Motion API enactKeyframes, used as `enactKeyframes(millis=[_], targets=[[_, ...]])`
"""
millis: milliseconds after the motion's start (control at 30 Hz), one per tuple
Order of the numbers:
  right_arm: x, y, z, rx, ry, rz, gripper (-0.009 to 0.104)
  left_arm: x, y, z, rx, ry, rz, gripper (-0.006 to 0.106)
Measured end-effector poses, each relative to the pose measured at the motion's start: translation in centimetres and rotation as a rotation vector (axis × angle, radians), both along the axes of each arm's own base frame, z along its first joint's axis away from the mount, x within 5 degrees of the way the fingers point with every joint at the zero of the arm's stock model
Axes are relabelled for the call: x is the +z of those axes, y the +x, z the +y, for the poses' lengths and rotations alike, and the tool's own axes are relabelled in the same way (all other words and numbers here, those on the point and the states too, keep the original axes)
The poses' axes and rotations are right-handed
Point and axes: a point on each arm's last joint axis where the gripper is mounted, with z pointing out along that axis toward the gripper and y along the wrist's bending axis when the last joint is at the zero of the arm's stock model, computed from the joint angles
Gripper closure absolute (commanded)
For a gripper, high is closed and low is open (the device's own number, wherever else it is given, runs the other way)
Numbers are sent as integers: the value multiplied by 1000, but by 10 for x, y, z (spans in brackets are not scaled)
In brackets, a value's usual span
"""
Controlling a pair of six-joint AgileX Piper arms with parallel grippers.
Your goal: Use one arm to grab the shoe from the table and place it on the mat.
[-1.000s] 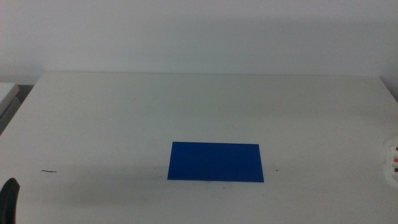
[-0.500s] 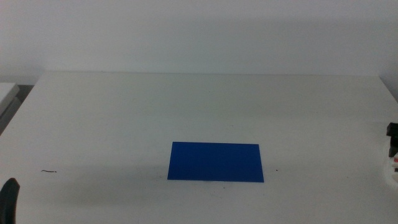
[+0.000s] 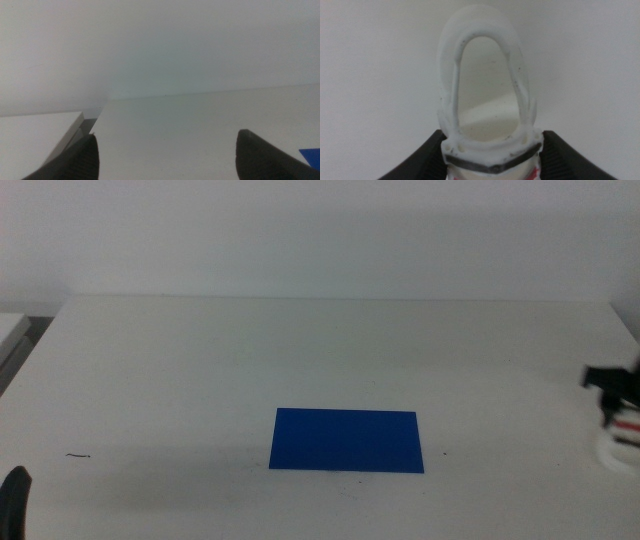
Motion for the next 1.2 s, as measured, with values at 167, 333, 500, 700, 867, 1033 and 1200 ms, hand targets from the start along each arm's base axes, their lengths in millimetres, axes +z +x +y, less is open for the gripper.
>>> enactKeyframes(millis=[167, 333, 500, 700, 867, 1033, 1200], targets=[[37, 13, 102, 109, 18, -108, 79, 0, 0, 0, 0, 0, 0, 7], [38, 21, 210, 211, 122, -133, 79, 0, 0, 0, 0, 0, 0, 7], [34, 15, 286, 292, 169, -111, 79, 0, 0, 0, 0, 0, 0, 7], [32, 5, 316, 297, 201, -101, 79, 0, 0, 0, 0, 0, 0, 7], [33, 4, 316, 284, 203, -94, 79, 0, 0, 0, 0, 0, 0, 7], [32, 1, 318, 269, 226, -66, 79, 0, 0, 0, 0, 0, 0, 7], [33, 3, 320, 268, 248, -87, 79, 0, 0, 0, 0, 0, 0, 7]])
